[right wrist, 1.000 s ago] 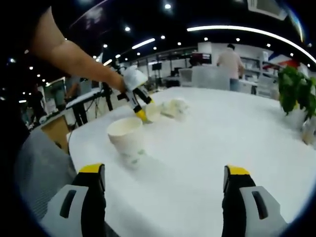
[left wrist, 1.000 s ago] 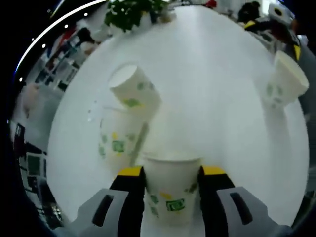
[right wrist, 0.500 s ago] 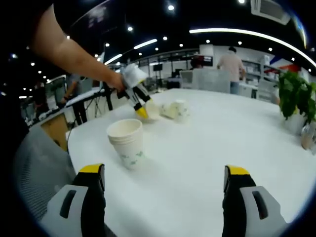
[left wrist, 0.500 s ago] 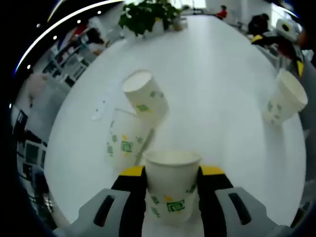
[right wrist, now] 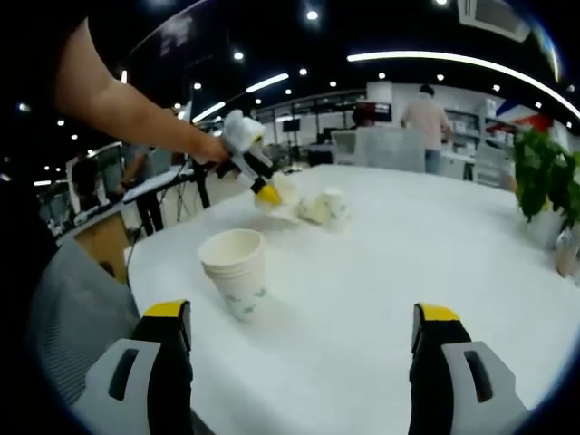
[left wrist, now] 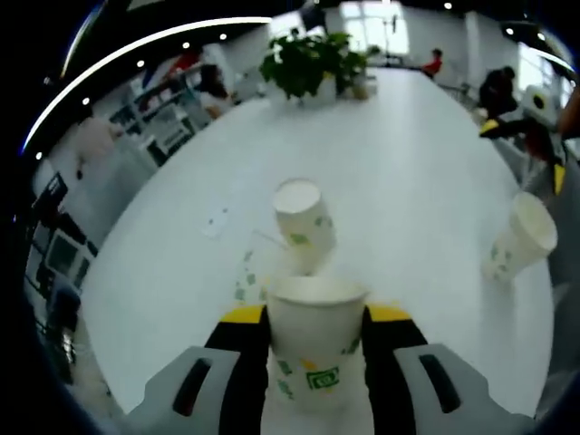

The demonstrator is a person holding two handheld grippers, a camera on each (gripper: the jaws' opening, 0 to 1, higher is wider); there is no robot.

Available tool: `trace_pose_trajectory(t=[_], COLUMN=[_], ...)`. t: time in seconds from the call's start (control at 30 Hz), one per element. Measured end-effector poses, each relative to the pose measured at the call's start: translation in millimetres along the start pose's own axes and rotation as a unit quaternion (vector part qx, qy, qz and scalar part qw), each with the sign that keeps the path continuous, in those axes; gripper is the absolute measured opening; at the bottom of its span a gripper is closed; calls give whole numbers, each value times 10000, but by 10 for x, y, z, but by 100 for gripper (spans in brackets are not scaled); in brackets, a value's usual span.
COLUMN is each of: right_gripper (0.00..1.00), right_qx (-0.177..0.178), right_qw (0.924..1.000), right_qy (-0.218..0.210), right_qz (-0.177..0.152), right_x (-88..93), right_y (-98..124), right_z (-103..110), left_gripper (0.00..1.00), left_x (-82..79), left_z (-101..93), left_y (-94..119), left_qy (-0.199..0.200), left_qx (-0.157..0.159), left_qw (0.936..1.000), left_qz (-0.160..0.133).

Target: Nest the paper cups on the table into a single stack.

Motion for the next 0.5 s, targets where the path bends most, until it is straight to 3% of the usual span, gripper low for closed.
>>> trace_pose_trajectory(t=[0.27,0.4,0.5], right_gripper=[100,100,100], right_qx=[-96,-74,-70], right_qw=[9996,9996,9996], right_qy=[260,266,286], right_qz=[92,62,42], right_x=[-50,-100,-127], right_y=[13,29,38], right_z=[-21,-57,-61], left_gripper=[39,38,38], left_x=[-187,-350,-400], left_z=[76,123,146], left_y=[115,207,264], left_qy=[210,598,744], left_qx=[-220,-364,-439], left_qw=[9987,9938,9910], left_qz=[-397,-864,-1023])
Point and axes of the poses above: the point that each gripper's makers call its tool centre point, and the gripper's own axes: y roughly backward along the fingers, z roughly to its left, x roughly out of its underside, the point moved 2 cm from there along y, roughly backward along the fingers
